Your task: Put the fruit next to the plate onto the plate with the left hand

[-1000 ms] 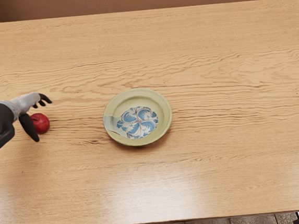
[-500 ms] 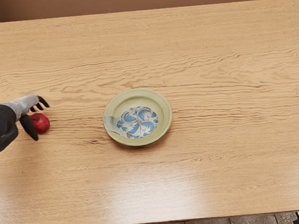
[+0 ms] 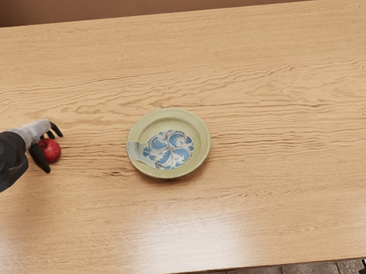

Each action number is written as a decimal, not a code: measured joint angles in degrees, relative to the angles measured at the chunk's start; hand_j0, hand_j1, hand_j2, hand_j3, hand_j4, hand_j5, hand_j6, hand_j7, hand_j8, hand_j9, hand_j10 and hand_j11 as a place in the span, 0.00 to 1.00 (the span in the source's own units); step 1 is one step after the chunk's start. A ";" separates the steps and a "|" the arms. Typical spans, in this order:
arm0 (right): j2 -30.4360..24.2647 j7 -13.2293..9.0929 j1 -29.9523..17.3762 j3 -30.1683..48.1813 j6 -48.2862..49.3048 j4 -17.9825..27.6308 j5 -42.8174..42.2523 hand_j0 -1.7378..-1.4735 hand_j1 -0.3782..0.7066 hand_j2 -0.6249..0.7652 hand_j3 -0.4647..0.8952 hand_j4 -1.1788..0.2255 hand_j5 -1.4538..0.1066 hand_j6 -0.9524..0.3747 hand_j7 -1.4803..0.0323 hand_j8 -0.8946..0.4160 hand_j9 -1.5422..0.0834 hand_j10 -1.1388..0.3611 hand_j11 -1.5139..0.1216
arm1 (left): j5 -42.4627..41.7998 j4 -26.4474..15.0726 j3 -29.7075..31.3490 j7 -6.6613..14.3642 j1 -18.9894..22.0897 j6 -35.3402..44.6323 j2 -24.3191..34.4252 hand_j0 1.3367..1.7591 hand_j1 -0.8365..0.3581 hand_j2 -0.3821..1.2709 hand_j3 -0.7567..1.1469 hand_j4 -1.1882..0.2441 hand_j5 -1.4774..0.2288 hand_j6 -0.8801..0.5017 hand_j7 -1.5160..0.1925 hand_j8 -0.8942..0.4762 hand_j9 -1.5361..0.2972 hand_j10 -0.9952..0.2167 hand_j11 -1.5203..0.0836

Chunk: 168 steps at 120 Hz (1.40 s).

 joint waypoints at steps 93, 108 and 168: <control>0.00 0.00 0.02 0.00 0.08 0.00 0.01 0.30 0.07 0.44 0.34 0.81 0.90 0.69 0.95 0.66 0.92 0.74 0.90 | 0.14 0.73 -0.22 -0.03 -0.81 1.19 0.23 0.71 0.43 0.34 0.41 0.46 0.24 0.44 0.26 0.43 0.25 0.26 0.27; 0.00 0.00 0.06 0.00 0.09 0.01 0.01 0.30 0.07 0.44 0.34 0.81 0.90 0.69 0.95 0.66 0.92 0.74 0.90 | -0.60 0.05 -0.38 -0.07 -2.80 0.85 1.00 0.71 0.42 0.40 0.40 0.47 0.21 0.46 0.23 0.45 0.22 0.26 0.23; 0.00 -0.01 0.08 0.00 0.11 0.07 0.00 0.30 0.07 0.44 0.34 0.81 0.90 0.69 0.95 0.66 0.92 0.74 0.90 | -33.70 -5.18 -18.64 -0.12 -12.33 -20.08 -4.91 0.67 0.32 0.51 0.40 0.49 0.21 0.50 0.21 0.49 0.19 0.30 0.17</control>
